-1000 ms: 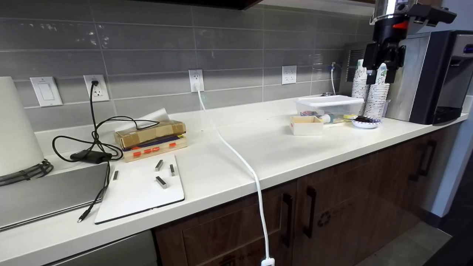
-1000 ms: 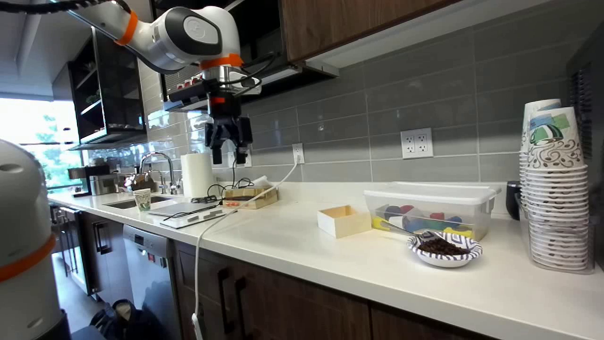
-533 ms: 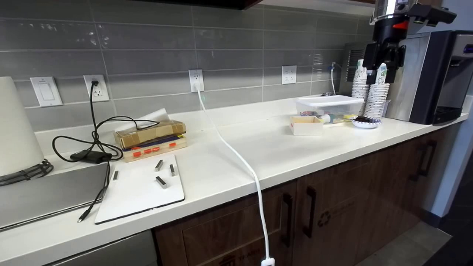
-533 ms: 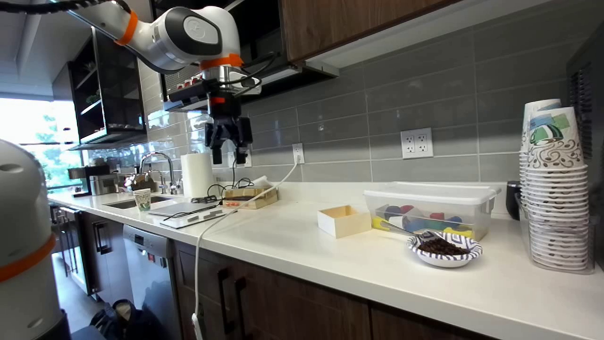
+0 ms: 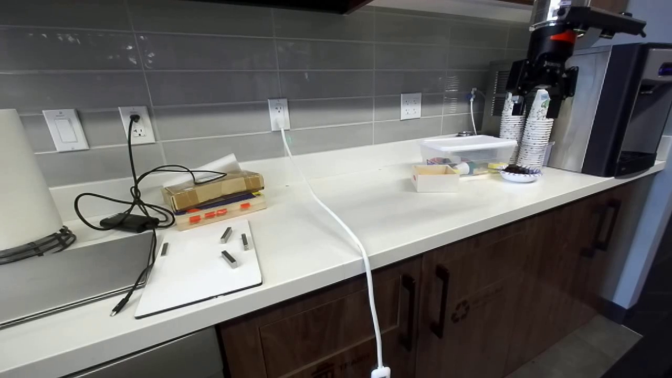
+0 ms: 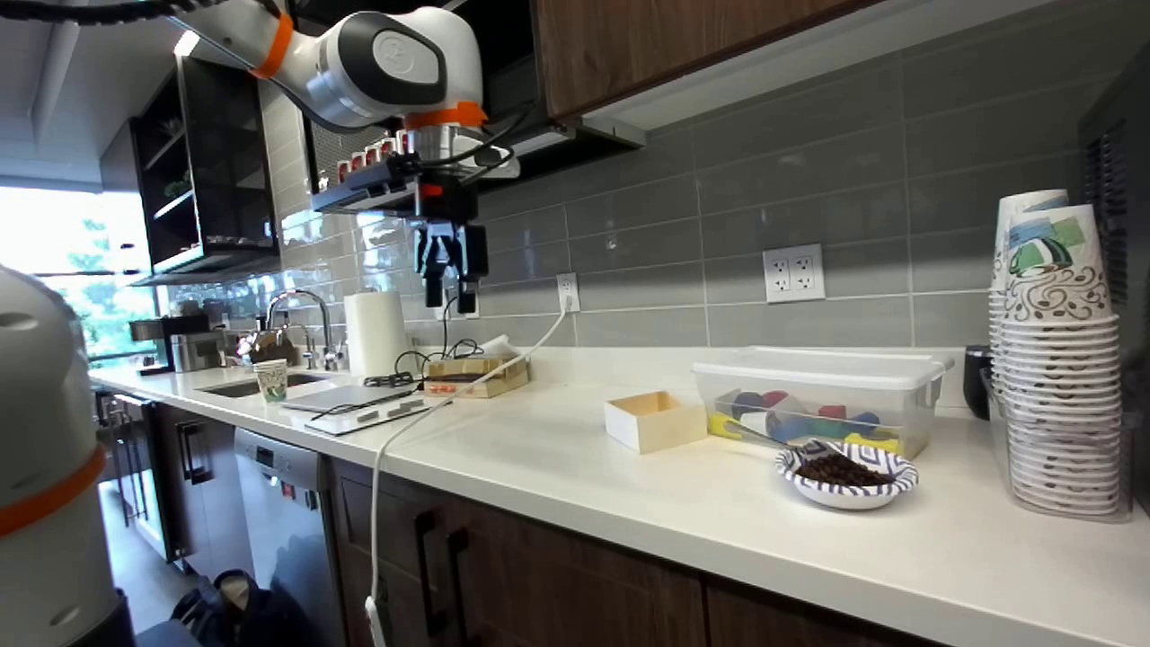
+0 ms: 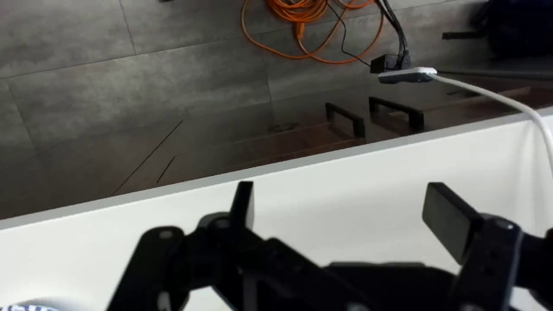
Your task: Use the cake spatula to stir the contents in the black and white bowl.
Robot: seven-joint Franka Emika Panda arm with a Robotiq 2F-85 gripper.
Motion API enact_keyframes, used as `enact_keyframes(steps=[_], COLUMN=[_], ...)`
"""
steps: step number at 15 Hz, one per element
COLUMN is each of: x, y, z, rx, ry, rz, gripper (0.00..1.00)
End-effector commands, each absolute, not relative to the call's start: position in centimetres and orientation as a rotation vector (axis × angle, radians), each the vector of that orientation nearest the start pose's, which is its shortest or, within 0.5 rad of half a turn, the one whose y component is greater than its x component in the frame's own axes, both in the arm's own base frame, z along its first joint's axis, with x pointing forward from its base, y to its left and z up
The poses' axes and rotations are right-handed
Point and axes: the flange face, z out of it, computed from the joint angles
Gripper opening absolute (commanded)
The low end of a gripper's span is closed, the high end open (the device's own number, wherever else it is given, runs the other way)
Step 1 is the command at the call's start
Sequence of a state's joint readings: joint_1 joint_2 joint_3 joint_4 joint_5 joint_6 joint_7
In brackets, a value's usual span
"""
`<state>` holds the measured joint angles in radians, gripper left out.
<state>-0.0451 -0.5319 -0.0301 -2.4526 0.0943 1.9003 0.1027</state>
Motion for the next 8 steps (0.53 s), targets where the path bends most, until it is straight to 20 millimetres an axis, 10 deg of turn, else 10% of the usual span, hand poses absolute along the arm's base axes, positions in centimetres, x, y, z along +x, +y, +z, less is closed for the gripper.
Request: enact_keyframes(steps=[1,8], x=[41.0,46.0], y=[-6.0,-15.3], z=[49.7,50.1], rx=[-2.919,-2.685], ry=[0.581,1.062], rz=[0.048,-0.018], gripper=[1.00,1.00])
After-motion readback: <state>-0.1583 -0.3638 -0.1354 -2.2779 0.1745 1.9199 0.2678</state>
